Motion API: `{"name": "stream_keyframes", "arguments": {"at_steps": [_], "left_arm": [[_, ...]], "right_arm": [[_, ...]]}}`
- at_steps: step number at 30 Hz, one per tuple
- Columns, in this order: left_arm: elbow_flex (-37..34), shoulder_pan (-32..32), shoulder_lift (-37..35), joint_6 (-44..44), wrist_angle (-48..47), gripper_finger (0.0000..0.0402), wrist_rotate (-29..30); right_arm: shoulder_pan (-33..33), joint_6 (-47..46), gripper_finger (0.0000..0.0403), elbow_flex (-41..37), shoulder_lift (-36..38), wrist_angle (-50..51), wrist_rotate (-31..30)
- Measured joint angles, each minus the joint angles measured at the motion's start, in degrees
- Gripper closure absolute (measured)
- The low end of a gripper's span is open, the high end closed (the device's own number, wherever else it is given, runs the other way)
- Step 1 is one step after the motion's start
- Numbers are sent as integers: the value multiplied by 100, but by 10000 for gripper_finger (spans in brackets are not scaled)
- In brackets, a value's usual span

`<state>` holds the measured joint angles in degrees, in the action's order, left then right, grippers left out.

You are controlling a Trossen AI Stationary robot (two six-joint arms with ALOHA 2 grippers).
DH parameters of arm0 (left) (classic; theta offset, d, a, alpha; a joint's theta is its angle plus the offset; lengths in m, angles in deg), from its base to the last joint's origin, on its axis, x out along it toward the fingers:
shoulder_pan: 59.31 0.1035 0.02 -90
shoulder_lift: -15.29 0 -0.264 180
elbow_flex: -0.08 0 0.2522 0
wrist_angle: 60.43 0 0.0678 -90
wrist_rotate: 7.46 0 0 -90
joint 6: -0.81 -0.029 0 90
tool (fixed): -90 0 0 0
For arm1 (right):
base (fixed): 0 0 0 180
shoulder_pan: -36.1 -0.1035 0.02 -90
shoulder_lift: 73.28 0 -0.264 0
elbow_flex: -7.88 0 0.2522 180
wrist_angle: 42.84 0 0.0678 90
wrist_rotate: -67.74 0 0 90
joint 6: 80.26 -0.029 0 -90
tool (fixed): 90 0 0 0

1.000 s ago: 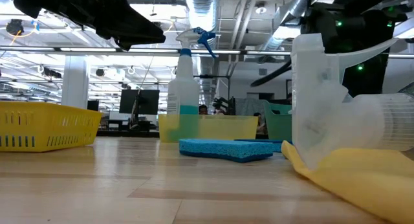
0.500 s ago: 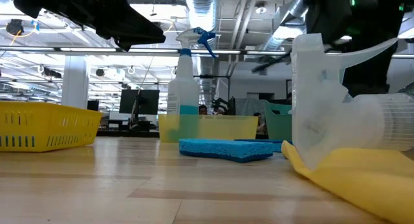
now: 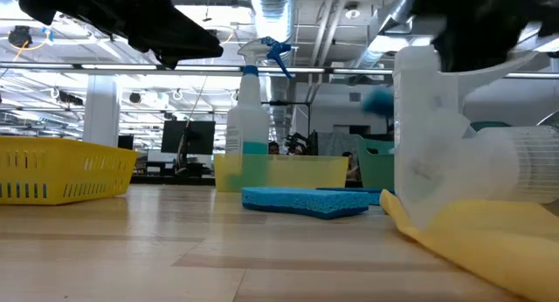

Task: Pick & Place Kitchen Items
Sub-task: Put the blue sponge into the bottom yellow bin

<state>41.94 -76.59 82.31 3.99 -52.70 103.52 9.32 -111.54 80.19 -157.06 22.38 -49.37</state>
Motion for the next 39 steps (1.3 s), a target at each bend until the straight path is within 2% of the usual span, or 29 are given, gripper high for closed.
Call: {"name": "stream_keyframes", "arguments": {"at_steps": [4,11,14,20,24,27,34,39], "left_arm": [[0,-19,0,-254,15,298,-470],[2,-224,0,-562,188,298,-493],[0,-349,0,-786,454,298,-494],[2,-637,0,-1236,1004,298,-497],[2,-840,48,-1485,1320,298,-497],[2,-986,191,-1774,1541,291,-497],[23,-1009,860,-2196,2445,219,-637],[400,-897,1504,-2488,2645,159,-635]], "right_arm": [[-309,727,403,-205,736,-690,18],[-718,2000,403,-704,1549,-1588,2],[-807,2623,403,-972,1746,-2356,163],[-828,4086,403,-1596,1942,-4294,1209],[-660,4506,403,-1852,1895,-5041,1863],[-513,4621,403,-1940,1783,-5228,2260],[-10,5052,403,-1940,1537,-5631,3689],[407,5286,403,-1937,1318,-5977,4593]]}}
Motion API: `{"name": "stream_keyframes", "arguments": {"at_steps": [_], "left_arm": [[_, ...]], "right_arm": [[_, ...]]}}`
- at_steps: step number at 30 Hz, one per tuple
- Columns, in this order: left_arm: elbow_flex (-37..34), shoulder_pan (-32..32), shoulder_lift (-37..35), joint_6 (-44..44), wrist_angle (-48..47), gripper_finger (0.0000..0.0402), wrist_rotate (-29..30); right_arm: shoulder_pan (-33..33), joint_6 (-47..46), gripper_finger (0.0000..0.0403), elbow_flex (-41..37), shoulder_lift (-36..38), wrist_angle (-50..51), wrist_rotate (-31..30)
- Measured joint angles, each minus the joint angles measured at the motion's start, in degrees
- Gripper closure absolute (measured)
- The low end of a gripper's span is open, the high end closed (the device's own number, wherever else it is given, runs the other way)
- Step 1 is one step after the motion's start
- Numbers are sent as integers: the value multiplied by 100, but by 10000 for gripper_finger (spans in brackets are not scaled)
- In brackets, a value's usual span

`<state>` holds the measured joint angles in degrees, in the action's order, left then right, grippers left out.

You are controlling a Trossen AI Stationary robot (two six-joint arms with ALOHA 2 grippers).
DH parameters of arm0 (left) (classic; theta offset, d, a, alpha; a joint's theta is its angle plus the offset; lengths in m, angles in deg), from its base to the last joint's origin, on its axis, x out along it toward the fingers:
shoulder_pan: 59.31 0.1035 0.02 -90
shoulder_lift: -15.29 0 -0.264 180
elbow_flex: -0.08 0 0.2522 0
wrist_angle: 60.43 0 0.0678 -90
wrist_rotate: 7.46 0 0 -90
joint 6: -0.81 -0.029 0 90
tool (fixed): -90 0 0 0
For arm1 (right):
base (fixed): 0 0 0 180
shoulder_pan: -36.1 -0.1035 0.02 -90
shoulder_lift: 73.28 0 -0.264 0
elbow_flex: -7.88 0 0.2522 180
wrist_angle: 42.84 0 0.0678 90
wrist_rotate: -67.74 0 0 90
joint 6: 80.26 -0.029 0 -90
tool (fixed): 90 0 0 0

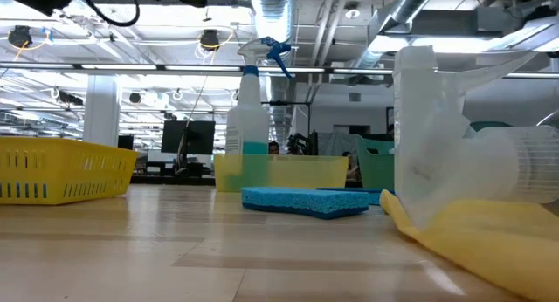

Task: Pick & Place Kitchen Items
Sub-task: Put the blue sponge into the bottom yellow bin

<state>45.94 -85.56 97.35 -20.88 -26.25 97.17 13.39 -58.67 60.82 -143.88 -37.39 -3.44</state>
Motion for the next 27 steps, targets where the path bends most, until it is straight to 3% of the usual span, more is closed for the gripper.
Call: {"name": "stream_keyframes", "arguments": {"at_steps": [4,10,18,27], "left_arm": [[356,91,489,-137,-7,144,1],[738,204,923,-209,-24,167,-430],[907,233,942,-160,-13,205,-893],[907,354,944,551,-66,209,-1175]], "right_arm": [[303,25,403,0,-342,-349,786],[636,91,403,7,-772,-876,1554],[780,48,403,12,-1270,-1854,2272],[977,-147,403,580,-1969,-1847,2545]]}}
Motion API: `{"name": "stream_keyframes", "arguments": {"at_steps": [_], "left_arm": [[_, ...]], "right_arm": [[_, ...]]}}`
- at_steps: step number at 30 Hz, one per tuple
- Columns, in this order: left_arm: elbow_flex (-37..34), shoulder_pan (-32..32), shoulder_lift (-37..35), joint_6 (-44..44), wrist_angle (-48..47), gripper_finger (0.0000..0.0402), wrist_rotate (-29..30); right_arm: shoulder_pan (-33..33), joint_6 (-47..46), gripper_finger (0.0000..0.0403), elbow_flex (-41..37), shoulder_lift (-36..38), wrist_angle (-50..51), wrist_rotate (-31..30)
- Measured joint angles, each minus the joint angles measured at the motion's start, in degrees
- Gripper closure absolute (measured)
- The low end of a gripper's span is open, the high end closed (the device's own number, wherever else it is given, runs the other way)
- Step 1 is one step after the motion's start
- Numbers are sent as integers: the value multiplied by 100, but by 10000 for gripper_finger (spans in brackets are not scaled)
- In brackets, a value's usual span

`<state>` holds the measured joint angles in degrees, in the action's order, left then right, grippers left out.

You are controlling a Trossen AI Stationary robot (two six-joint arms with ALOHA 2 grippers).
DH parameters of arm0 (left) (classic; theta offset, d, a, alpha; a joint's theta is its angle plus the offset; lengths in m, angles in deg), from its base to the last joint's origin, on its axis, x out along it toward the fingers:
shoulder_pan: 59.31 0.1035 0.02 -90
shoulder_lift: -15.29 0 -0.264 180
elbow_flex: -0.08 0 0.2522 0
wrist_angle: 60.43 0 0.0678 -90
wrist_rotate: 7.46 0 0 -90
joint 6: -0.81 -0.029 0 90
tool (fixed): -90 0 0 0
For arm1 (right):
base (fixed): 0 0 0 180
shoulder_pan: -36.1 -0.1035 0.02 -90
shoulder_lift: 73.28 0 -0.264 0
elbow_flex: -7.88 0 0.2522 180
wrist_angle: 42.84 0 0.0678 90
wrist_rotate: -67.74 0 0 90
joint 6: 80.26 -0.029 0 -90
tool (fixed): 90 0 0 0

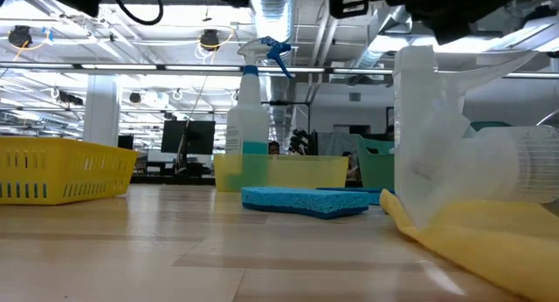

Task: Pick & Place Kitchen Items
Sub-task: Put the blue sponge into the bottom yellow bin

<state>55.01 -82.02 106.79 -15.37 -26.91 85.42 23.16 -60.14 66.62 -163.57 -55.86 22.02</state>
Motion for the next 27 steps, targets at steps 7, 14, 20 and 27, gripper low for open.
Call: {"name": "stream_keyframes", "arguments": {"at_steps": [7,14,20,27], "left_arm": [[2,383,-66,2376,-3,217,-395],[4,806,-676,4535,-1588,223,-414],[4,732,-876,4822,-2125,219,149],[2,982,-866,5283,-2512,230,891]], "right_arm": [[75,-18,403,319,-57,877,-567],[-196,24,403,737,168,2881,-3301],[-590,-211,403,1385,191,4628,-5194],[-863,-379,403,1891,191,5690,-5965]]}}
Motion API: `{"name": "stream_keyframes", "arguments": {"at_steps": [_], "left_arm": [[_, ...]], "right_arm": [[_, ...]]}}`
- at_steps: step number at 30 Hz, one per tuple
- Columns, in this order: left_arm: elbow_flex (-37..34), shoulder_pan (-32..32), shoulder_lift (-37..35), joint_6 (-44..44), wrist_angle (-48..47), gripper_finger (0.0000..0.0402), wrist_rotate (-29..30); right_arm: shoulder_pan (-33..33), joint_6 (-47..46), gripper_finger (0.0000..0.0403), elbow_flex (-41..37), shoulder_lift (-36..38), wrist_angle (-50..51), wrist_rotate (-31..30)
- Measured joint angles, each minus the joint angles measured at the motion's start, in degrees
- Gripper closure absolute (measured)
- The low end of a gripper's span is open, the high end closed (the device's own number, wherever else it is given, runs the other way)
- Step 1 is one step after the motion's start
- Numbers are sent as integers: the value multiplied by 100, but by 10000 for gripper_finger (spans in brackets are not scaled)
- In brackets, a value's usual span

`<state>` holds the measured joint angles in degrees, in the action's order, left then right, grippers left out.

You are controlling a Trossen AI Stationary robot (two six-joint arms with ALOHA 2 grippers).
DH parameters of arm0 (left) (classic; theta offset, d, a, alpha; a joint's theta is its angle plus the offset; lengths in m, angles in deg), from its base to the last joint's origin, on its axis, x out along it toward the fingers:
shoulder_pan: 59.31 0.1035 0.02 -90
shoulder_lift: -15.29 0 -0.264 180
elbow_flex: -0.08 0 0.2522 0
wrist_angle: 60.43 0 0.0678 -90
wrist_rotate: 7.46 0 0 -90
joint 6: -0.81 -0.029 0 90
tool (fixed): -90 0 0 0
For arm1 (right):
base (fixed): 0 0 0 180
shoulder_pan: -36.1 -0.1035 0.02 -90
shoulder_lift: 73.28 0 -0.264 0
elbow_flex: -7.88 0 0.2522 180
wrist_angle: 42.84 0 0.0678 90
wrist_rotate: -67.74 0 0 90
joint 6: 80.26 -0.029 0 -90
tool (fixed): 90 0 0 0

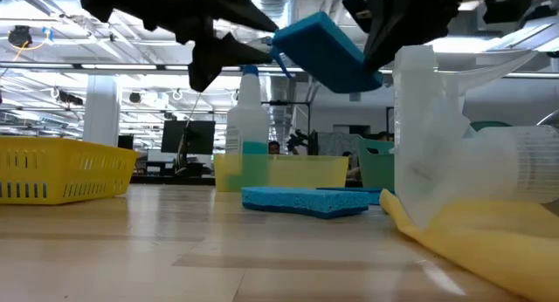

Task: Pick & Place Kitchen Items
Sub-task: Put the blue sponge into the bottom yellow bin

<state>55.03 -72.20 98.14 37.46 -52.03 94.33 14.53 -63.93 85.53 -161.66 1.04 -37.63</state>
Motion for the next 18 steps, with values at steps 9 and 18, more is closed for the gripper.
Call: {"name": "stream_keyframes", "arguments": {"at_steps": [9,18], "left_arm": [[-2,64,78,115,-9,247,23],[-11,66,90,91,-66,258,42]], "right_arm": [[34,614,403,97,-117,142,-10],[301,678,403,1065,-1289,1302,-232]]}}
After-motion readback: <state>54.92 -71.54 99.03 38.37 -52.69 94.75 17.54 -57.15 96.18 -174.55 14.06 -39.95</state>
